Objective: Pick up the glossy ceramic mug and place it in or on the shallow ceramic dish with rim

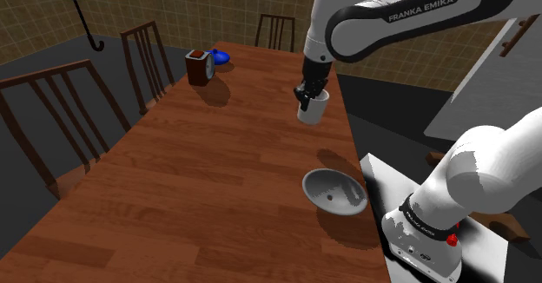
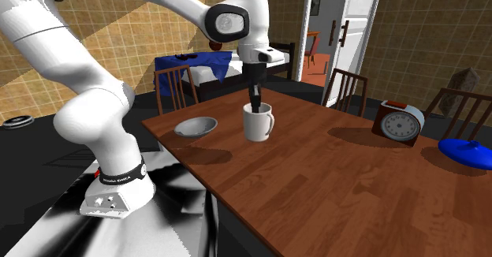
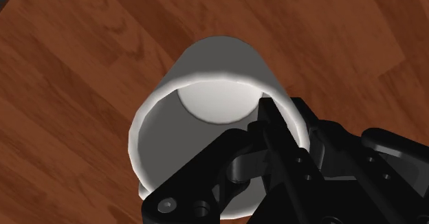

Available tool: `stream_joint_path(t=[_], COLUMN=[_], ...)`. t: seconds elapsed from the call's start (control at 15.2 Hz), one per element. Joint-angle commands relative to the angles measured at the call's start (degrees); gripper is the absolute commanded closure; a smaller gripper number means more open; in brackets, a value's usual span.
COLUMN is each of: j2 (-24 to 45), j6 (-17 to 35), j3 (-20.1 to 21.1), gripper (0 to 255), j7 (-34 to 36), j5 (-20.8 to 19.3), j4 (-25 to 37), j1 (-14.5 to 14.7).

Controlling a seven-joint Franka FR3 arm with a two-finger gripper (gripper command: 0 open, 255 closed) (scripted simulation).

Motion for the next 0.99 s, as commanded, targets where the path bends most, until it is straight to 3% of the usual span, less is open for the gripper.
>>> stream_joint_path(t=[0.0, 0.33, 0.92], j2=[-0.74, -1.95, -17.44], j6=[-1.93, -6.02, -11.98], j3=[-0.2, -0.36, 5.72], gripper=[255, 255, 255], j7=[-0.32, -0.59, 7.37], j5=[0.03, 0.15, 5.56], j4=[1.2, 4.08, -5.5], j1=[-0.05, -0.03, 5.81])
